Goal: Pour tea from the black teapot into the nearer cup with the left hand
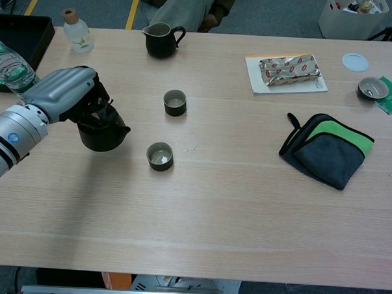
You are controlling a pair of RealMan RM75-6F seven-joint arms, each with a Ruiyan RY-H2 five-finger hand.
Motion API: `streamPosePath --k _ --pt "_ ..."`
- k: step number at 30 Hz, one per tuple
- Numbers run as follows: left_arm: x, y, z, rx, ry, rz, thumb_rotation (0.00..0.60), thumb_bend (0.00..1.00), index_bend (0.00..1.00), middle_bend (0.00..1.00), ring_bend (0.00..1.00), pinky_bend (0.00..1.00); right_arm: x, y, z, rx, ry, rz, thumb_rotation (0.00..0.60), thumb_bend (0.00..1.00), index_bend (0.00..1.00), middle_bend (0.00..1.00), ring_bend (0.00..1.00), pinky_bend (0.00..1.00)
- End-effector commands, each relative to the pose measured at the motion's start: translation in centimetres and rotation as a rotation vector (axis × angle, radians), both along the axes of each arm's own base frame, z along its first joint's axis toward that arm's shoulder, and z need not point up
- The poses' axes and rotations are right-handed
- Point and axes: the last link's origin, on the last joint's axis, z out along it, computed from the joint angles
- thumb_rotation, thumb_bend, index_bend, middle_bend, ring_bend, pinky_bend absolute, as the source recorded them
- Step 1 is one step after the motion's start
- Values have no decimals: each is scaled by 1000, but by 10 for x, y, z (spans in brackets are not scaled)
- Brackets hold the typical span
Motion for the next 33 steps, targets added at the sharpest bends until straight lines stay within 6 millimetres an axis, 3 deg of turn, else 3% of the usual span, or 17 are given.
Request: streamPosePath --k 1,15,33 --pt "4 -2 -5 -12 3 -17 545 361 961 1000 918 122 0 0 0 0 1 1 600 7 277 375 288 298" --pt "17 0 -26 -3 39 -103 577 361 961 1000 918 122 0 1 0 -2 2 -3 600 7 277 375 288 298" --pt "28 -4 -38 7 65 -162 597 361 961 1000 918 122 0 1 -1 -1 -1 -3 600 7 277 375 288 298"
